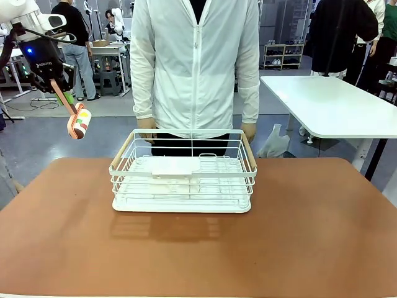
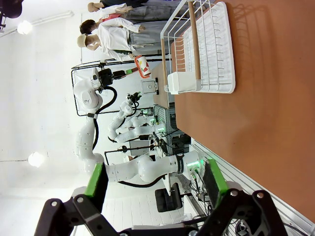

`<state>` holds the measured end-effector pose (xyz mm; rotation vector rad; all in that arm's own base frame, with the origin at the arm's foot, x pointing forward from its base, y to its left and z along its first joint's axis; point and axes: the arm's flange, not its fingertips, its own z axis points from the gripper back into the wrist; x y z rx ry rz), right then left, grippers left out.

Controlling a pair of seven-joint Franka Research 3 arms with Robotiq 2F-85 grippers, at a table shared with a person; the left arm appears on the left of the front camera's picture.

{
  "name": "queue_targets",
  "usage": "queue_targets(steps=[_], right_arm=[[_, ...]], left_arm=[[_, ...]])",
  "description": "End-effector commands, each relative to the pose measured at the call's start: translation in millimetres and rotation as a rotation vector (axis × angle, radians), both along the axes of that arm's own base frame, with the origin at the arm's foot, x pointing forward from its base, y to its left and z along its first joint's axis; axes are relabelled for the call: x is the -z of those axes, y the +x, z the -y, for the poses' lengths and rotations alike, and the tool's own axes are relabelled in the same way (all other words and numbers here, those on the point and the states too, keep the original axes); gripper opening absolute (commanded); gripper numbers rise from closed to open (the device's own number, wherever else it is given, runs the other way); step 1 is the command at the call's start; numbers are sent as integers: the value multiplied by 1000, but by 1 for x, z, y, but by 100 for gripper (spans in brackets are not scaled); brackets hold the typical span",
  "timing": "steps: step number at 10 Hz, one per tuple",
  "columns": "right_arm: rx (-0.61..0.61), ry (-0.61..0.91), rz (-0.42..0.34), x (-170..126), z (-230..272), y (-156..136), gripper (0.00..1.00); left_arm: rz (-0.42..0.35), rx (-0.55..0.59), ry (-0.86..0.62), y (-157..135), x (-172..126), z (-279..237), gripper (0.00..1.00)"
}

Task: Clean the table.
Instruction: Place the Lint Roller down when the Dish drying rack is positioned in the middle of the table.

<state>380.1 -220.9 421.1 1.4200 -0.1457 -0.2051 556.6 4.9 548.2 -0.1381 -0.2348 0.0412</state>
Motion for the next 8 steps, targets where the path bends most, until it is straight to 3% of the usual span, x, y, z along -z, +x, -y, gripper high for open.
queue_targets(steps=[1, 5, 8], right_arm=[[2, -6, -4, -3, 0, 0, 100], [2, -6, -4, -3, 0, 0, 100], [2, -6, -4, -3, 0, 0, 100]], left_arm=[[0, 0, 0, 0, 0, 0, 21], [-55, -383, -120, 12, 11, 7, 21], [37, -698, -163, 28, 27, 1, 21]])
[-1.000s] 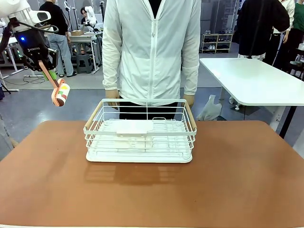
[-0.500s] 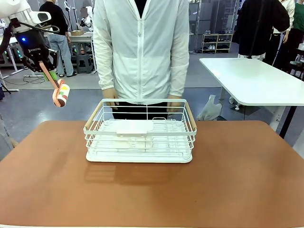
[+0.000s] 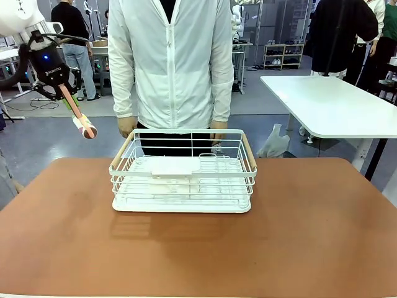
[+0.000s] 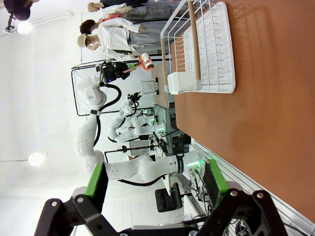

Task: Clean the table.
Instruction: Place the Lint Roller down when the Dish drying rack is positioned in the middle of the table.

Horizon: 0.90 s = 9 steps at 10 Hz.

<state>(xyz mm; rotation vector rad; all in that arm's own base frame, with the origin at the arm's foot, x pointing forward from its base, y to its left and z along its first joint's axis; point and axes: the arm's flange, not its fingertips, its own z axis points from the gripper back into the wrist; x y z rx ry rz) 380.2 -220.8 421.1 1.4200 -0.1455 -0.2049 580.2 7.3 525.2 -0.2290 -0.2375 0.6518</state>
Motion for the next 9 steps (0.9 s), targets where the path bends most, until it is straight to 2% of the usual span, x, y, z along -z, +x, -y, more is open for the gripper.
queue_targets(steps=[1, 2, 5, 9], right_arm=[[2, -6, -4, -3, 0, 0, 100], [2, -6, -4, -3, 0, 0, 100], [2, -6, -4, -3, 0, 0, 100], [2, -6, -4, -3, 0, 0, 100]], left_arm=[[93, -206, -5, 9, 12, 0, 21], [92, -286, -26, 10, 24, -1, 21], [119, -432, -64, 7, 58, -9, 21], [73, -601, -105, 10, 106, -21, 21]])
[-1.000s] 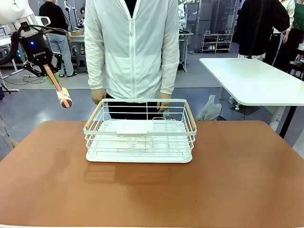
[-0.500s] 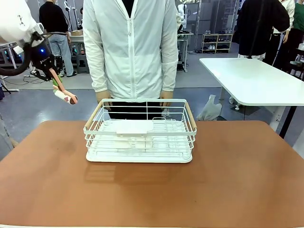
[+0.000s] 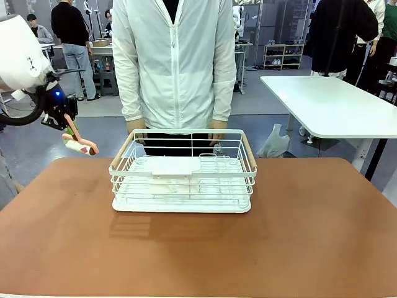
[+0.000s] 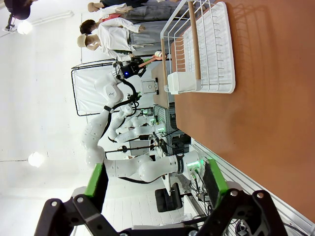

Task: Clean the table.
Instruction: Place the Lint Roller down when the Dish drying rack is positioned in the middle of the table.

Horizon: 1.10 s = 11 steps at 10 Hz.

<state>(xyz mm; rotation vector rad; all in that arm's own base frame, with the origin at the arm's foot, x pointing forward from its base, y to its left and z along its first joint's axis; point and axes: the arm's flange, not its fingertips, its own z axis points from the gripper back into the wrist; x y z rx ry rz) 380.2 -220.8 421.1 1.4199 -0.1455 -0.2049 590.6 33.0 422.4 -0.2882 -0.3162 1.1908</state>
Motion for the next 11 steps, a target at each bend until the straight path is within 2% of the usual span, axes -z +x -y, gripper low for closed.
queue_targets(steps=[1, 5, 11], right_arm=[[2, -6, -4, -3, 0, 0, 100], [2, -6, -4, -3, 0, 0, 100], [2, -6, -4, -3, 0, 0, 100]], left_arm=[[20, -112, -19, 0, 11, 5, 21], [-65, -191, -59, -2, 48, 6, 21], [-148, -205, -75, -6, 70, 9, 21]])
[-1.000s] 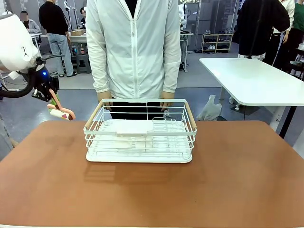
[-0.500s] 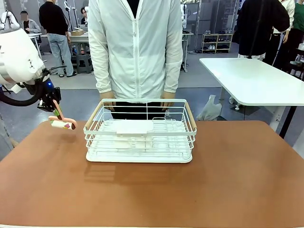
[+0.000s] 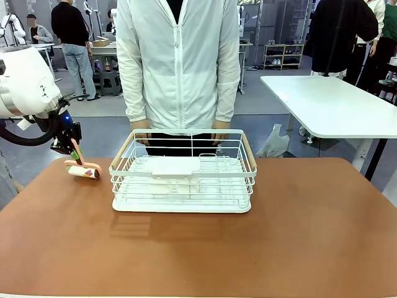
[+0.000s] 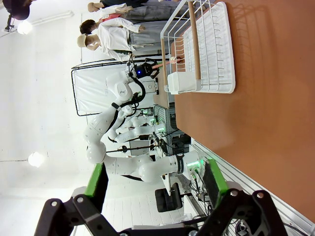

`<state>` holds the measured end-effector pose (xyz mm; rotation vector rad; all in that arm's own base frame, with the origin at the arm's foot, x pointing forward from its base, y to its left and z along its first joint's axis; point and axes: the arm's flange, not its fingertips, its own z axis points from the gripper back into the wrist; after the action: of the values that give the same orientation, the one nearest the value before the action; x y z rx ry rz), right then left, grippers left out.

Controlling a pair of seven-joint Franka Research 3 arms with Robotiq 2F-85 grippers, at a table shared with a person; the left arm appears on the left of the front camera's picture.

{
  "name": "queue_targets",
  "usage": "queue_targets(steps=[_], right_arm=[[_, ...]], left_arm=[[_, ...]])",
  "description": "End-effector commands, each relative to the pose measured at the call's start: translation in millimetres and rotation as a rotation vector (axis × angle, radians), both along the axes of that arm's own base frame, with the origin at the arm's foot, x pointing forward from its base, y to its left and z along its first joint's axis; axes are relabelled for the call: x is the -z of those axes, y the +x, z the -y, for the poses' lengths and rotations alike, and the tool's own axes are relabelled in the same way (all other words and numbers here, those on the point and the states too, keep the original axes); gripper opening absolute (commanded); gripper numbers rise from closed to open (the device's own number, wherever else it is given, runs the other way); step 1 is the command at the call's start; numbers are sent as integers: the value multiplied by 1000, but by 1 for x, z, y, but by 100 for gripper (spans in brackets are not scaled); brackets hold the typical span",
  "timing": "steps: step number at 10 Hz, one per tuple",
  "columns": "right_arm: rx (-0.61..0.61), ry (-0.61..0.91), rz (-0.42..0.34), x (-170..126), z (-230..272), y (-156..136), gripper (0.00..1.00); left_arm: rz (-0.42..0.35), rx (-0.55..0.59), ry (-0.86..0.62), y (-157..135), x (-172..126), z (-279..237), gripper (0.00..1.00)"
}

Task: Clean the table.
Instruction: Place the Lint Roller down when the Dish drying rack is positioned in the middle of the table.

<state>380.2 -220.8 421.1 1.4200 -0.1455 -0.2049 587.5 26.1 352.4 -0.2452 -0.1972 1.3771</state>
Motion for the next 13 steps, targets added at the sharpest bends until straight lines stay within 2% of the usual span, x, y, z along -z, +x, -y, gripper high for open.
queue_targets(steps=[1, 3, 4, 5, 6, 8, 13], right_arm=[[2, -6, -4, -3, 0, 0, 100], [2, -6, -4, -3, 0, 0, 100], [2, -6, -4, -3, 0, 0, 100], [2, -6, -4, -3, 0, 0, 100], [2, -6, -4, -3, 0, 0, 100], [2, -6, -4, -3, 0, 0, 100], [2, -6, -4, -3, 0, 0, 100]], left_arm=[[-31, -32, -21, -3, 1, 2, 21], [-23, -25, -40, -5, -2, 2, 21], [-25, -25, -44, -6, -3, 2, 51], [-24, -19, -49, -7, -5, 3, 58], [-20, -18, -57, -10, -9, 3, 88], [-16, -23, -34, -24, -21, 3, 100], [-54, -44, 19, -54, -47, 8, 100]])
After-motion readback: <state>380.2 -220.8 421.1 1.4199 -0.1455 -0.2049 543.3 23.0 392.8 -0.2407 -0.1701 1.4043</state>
